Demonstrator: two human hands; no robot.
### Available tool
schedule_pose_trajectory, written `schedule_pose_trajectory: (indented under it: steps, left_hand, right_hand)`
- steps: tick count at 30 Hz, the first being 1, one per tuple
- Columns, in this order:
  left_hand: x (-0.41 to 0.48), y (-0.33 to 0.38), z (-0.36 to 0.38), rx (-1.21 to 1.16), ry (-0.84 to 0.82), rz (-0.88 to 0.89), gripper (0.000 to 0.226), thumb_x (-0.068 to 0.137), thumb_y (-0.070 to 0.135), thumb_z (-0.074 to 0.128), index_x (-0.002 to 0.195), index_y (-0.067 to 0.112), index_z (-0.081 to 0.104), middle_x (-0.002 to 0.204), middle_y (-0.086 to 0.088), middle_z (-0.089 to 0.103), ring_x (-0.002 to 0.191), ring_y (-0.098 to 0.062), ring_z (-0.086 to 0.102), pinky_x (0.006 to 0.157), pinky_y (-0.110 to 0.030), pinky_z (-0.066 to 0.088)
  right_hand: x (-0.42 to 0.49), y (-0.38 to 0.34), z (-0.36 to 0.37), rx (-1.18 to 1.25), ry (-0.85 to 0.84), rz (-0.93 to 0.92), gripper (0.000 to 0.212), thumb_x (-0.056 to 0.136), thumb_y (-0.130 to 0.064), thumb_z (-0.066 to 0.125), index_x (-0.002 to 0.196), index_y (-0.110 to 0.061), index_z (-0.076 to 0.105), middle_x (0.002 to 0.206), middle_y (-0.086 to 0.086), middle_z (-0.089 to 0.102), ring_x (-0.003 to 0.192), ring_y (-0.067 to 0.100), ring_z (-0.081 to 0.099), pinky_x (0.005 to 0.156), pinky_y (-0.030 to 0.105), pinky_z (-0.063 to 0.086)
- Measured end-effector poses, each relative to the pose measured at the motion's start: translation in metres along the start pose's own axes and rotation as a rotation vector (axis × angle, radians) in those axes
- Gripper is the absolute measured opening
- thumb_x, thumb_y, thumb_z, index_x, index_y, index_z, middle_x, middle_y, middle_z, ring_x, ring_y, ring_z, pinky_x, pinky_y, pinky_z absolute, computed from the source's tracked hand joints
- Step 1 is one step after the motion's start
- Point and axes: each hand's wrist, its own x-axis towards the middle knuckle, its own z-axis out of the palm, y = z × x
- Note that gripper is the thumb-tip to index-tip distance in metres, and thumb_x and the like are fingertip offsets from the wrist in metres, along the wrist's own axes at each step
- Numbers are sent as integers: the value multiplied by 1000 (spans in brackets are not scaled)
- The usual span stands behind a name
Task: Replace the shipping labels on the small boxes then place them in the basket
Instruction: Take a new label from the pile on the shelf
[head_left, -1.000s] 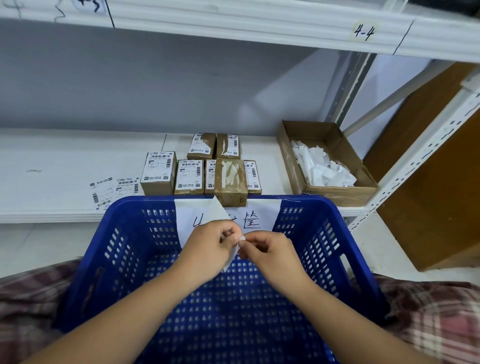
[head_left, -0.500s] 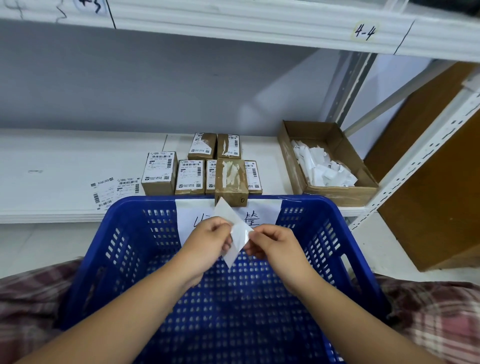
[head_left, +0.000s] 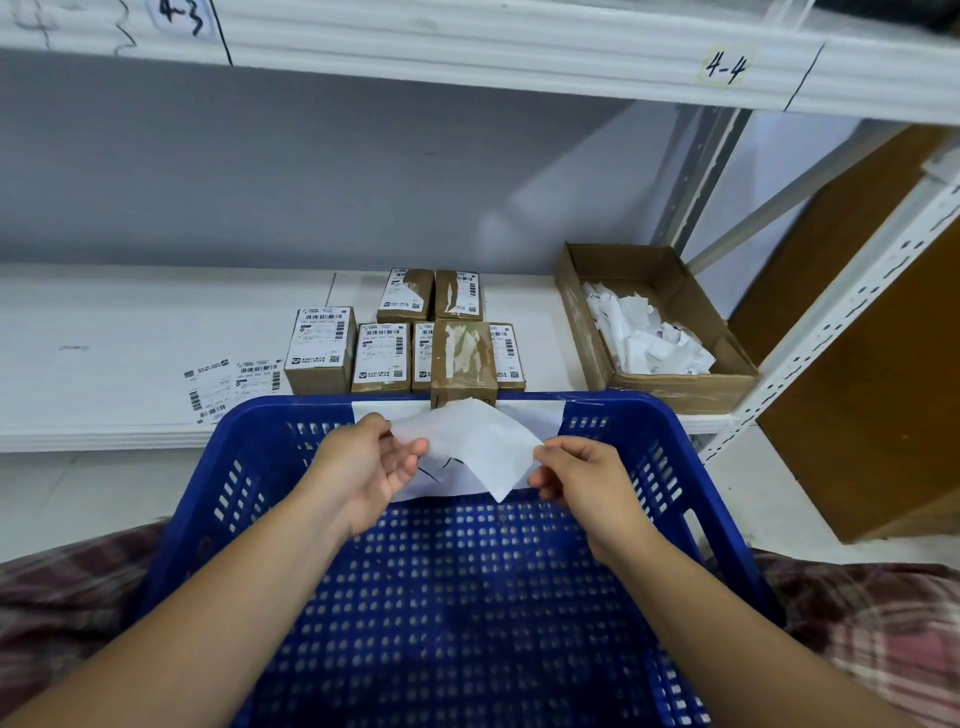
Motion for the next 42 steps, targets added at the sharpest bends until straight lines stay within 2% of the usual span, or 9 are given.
schedule_pose_trajectory:
  steps: [7, 9, 12, 21, 27, 31, 35, 39, 42]
  left_hand:
    - [5, 6, -2, 70, 53, 181, 27, 98, 10, 35, 77, 7, 51, 52, -1, 45, 43, -11, 29, 46, -22, 28]
    - [4, 8, -3, 57, 83, 214, 35, 102, 30, 38, 81, 9, 56, 62, -1, 56, 40, -10, 41, 45, -21, 36]
    - [5, 8, -6, 217, 90, 337, 34, 94, 42, 52, 91, 10, 63, 81, -3, 69, 67, -15, 65, 62, -28, 52]
    - [9, 12, -14, 293, 214, 499, 16, 95, 16, 54, 81, 21, 61, 79, 2, 58, 77, -17, 51, 71, -31, 40]
    - [3, 1, -9, 633, -59, 333, 32, 91, -5, 42, 86, 14, 67, 94, -2, 65, 85, -7, 66, 84, -33, 49]
    - [-5, -17, -2, 817, -295, 244, 34, 90, -13, 41, 98, 12, 62, 100, -4, 60, 50, -5, 58, 59, -23, 49]
    - [-10, -26, 2, 921, -403, 263, 10, 94, 19, 57, 103, 18, 60, 93, -5, 67, 40, -10, 44, 50, -24, 46]
    - [-12, -34, 5, 791, -395, 217, 35, 89, 28, 63, 120, 22, 49, 74, -4, 70, 41, -10, 42, 48, -24, 42]
    - [-12, -38, 7, 654, -355, 137, 54, 88, 25, 65, 132, 28, 33, 63, -4, 69, 39, -9, 44, 45, -21, 40]
  right_hand:
    - [8, -3, -13, -17, 77, -6, 22, 98, -12, 54, 86, -8, 72, 73, 3, 73, 53, 7, 51, 50, 13, 43]
    - [11, -2, -16, -56, 100, -16, 23, 98, -13, 53, 89, -9, 73, 77, 2, 74, 55, 7, 52, 53, 15, 44]
    - [17, 1, -18, -90, 133, -46, 25, 98, -12, 52, 85, -11, 74, 79, -1, 74, 58, 8, 55, 60, 19, 45]
    - [33, 10, -34, 6, 308, -99, 23, 99, -12, 52, 86, -18, 70, 89, 0, 72, 71, 13, 62, 68, 24, 46]
    - [36, 9, -34, 2, 262, -163, 21, 97, -9, 55, 96, -25, 70, 98, -6, 70, 91, 9, 64, 79, 25, 50]
    - [28, 6, -28, -171, 214, -274, 18, 95, -14, 57, 91, -26, 70, 90, -17, 67, 81, 0, 62, 68, 13, 45]
    - [22, 5, -25, -313, 168, -380, 21, 93, -26, 63, 76, -16, 69, 71, -7, 66, 66, 5, 57, 61, 18, 43]
    - [19, 5, -21, -431, 28, -421, 17, 92, -28, 64, 81, -17, 72, 82, -13, 69, 82, 10, 62, 74, 28, 49]
    - [15, 5, -18, -583, -86, -599, 10, 88, -19, 69, 78, -22, 68, 83, -19, 63, 92, -1, 54, 83, 12, 39]
